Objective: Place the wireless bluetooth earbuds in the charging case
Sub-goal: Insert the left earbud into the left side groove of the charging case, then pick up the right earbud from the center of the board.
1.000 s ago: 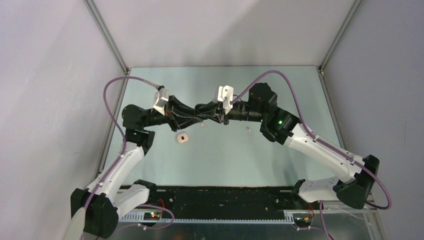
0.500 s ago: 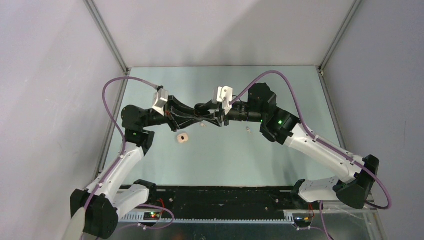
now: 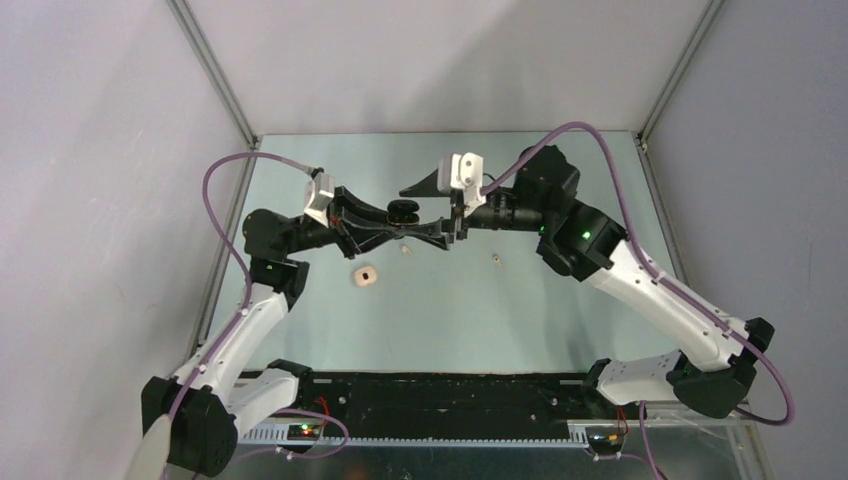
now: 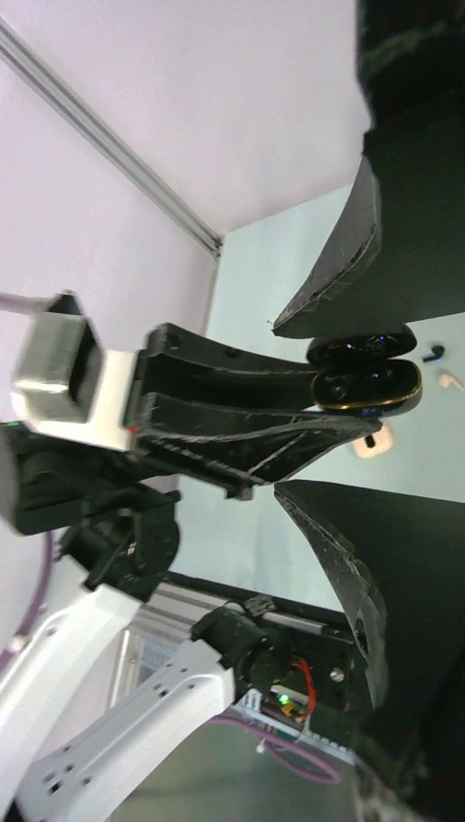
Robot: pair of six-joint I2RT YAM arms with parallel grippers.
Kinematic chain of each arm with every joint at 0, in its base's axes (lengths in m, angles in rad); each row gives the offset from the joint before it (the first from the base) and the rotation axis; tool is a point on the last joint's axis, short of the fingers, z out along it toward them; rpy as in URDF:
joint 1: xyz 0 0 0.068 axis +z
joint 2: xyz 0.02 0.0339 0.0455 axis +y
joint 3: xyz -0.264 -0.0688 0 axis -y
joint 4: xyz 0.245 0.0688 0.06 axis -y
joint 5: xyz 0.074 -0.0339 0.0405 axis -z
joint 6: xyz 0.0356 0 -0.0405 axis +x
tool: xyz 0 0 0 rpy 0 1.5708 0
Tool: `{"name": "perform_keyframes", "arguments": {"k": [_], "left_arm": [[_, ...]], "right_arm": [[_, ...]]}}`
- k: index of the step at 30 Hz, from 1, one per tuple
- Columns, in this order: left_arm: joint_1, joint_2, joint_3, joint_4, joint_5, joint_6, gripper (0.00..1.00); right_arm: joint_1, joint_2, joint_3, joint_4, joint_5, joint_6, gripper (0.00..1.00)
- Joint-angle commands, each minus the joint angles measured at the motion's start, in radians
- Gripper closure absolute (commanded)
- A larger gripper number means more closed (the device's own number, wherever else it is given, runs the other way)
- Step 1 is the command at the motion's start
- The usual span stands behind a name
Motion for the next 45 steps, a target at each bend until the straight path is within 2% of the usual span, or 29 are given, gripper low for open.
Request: {"name": "perform_keyframes", "arguments": {"k": [1, 7, 11, 13, 16, 19, 23, 30, 36, 45], "left_arm": [[0.047, 0.034, 0.044, 0.022, -0.077, -0.02, 1.0], [0.138, 0.037, 0.071, 0.0, -0.125, -0.073, 1.0], [0.204, -0.009, 0.075, -0.083, -0.193, -0.069, 1.0], [0.226, -0.036, 0.076, -0.13, -0.205, -0.046, 1.0], [0.244, -0.094, 0.062, -0.212, -0.231, -0.024, 1.0], [0.245, -0.149, 0.046, -0.265, -0.27, -0.013, 1.0], [0.245, -0.199, 0.024, -0.355, -0.318, 0.022, 1.0], [0.255, -0.234, 0.001, -0.416, -0.349, 0.035, 1.0], [0.271, -0.243, -0.001, -0.441, -0.356, 0.044, 1.0], [0.296, -0.247, 0.02, -0.478, -0.356, 0.065, 1.0]], "right_arm": [[-0.018, -0.036, 0.121, -0.082, -0.022, 0.045, 0.4], [-0.158, -0.031, 0.066, -0.099, 0.041, 0.123, 0.4], [-0.271, 0.073, 0.031, -0.143, 0.063, 0.221, 0.51], [-0.273, 0.154, 0.063, -0.189, 0.162, 0.299, 0.59], [-0.264, 0.338, 0.175, -0.292, 0.342, 0.421, 0.61], [-0.253, 0.492, 0.292, -0.436, 0.372, 0.578, 0.6], [-0.227, 0.646, 0.348, -0.44, 0.388, 0.695, 0.56], [-0.185, 0.925, 0.549, -0.513, 0.551, 0.888, 0.57], [-0.179, 1.042, 0.643, -0.521, 0.58, 0.967, 0.63], [-0.169, 1.113, 0.667, -0.526, 0.595, 1.011, 0.64]]}}
